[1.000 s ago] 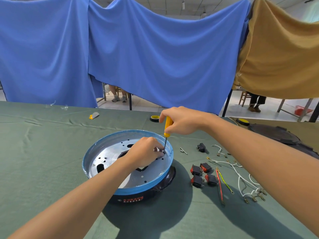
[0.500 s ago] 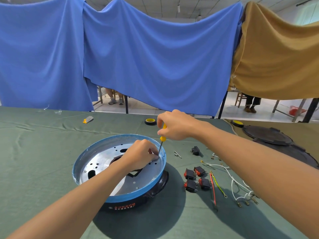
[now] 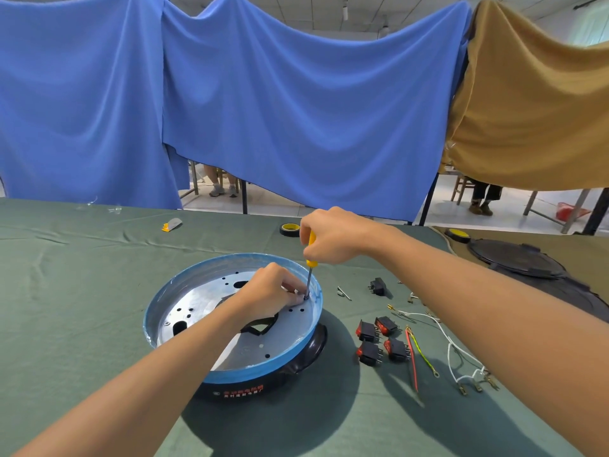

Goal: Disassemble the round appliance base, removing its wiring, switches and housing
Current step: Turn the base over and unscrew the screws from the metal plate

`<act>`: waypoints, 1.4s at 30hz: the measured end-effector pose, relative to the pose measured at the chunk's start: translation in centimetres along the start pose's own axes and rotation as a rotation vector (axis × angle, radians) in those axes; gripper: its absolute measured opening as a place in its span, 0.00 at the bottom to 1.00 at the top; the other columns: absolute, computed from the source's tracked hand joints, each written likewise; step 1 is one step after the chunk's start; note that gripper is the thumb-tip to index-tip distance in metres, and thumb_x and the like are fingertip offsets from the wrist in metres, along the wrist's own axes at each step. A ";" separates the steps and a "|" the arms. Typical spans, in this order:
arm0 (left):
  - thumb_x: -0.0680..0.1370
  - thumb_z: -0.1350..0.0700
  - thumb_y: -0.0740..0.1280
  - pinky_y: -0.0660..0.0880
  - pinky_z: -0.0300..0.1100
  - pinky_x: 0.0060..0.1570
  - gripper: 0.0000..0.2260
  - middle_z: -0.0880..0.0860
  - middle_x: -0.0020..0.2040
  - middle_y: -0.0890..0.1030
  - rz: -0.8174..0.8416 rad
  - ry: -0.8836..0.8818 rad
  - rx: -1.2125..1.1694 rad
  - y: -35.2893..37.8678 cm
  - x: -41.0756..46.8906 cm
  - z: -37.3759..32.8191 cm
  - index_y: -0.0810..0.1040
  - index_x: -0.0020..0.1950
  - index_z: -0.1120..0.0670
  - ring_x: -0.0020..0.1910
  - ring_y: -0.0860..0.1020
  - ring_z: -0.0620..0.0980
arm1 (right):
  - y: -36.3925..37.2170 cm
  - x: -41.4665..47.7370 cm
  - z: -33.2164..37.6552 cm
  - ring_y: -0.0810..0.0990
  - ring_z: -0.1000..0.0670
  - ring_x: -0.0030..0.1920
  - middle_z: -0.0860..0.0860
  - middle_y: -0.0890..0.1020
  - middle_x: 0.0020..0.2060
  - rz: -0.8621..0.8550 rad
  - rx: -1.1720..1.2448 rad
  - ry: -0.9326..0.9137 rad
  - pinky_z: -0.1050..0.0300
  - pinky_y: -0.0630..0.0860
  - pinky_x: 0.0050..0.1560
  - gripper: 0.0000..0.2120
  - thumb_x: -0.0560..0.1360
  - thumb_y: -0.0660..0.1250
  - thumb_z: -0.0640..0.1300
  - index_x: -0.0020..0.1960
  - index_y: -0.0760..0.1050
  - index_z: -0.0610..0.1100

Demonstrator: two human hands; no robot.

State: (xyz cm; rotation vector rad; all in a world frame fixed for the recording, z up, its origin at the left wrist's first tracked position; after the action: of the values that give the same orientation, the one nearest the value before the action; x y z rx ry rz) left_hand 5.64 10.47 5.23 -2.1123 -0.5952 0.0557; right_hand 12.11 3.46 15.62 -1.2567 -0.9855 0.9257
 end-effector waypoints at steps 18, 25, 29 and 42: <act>0.77 0.56 0.70 0.72 0.37 0.42 0.06 0.49 0.50 0.84 -0.089 0.004 0.172 0.2 0.3 -0.3 0.86 0.50 0.51 0.46 0.78 0.48 | -1.8 -0.8 -2.3 0.73 0.54 0.40 0.54 0.75 0.41 -0.115 0.233 -0.003 0.59 0.67 0.33 0.01 0.75 0.67 0.46 0.46 0.76 0.51; 0.79 0.52 0.66 0.74 0.44 0.51 0.08 0.46 0.52 0.84 -0.158 0.097 0.374 0.3 0.0 -1.2 0.85 0.53 0.49 0.49 0.78 0.48 | -1.5 -1.6 -3.9 0.74 0.56 0.37 0.53 0.77 0.37 -0.144 0.282 0.051 0.59 0.67 0.32 0.05 0.74 0.68 0.47 0.40 0.75 0.53; 0.81 0.51 0.64 0.72 0.47 0.53 0.10 0.47 0.53 0.83 -0.183 0.144 0.512 0.6 0.0 -1.7 0.84 0.54 0.48 0.50 0.77 0.49 | -1.4 -1.8 -3.9 0.73 0.56 0.36 0.53 0.77 0.36 -0.156 0.291 0.048 0.60 0.66 0.32 0.05 0.74 0.68 0.46 0.40 0.75 0.53; 0.82 0.45 0.59 0.64 0.44 0.34 0.16 0.51 0.47 0.78 -0.109 0.077 0.630 1.0 0.4 -1.9 0.76 0.44 0.55 0.44 0.77 0.53 | -1.3 -1.6 -3.0 0.73 0.54 0.40 0.52 0.77 0.42 -0.142 0.248 0.007 0.60 0.67 0.33 0.04 0.74 0.68 0.46 0.42 0.74 0.52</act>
State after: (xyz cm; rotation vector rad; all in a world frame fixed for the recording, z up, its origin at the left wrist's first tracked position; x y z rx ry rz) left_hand 6.83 8.70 5.63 -1.4645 -0.5570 0.0873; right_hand 14.47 0.94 16.69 -0.9687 -0.9117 0.9019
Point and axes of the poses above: each hand's wrist, its own x-axis towards the middle knuckle, its own y-axis out of the palm, z = x × y, the point moved 7 cm from there along x, towards the middle knuckle
